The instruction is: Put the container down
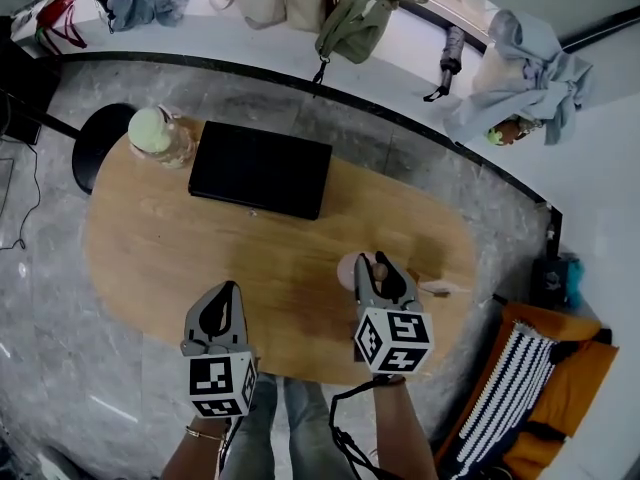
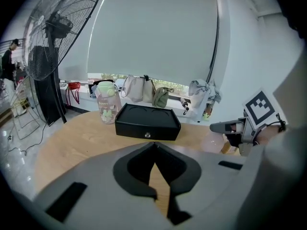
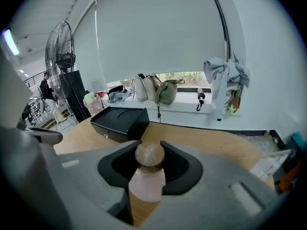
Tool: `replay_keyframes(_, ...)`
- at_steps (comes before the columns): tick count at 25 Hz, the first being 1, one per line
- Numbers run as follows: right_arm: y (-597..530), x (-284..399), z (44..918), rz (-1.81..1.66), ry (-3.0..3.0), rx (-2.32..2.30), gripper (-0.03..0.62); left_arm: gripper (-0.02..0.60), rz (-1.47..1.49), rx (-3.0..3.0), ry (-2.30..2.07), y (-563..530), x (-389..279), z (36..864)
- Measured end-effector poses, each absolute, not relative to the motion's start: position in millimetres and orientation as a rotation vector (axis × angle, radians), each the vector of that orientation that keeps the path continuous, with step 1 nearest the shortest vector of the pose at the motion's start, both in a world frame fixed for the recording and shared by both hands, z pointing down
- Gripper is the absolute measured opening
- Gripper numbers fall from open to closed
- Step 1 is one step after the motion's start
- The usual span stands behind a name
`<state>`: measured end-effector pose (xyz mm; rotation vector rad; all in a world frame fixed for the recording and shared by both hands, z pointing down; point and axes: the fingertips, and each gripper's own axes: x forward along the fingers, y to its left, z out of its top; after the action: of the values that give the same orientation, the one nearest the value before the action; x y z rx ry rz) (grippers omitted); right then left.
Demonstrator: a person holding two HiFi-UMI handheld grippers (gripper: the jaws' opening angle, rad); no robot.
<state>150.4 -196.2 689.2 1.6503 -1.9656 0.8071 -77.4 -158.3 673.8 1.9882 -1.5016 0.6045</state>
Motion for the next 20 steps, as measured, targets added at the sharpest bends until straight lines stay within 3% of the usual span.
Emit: replay_keyframes(20,-249.4,160.3,721.2,0.774,-1.968,1.607,0.126,-0.003,0.615,1.946,-1.531,-169.2,-76.6,686.5)
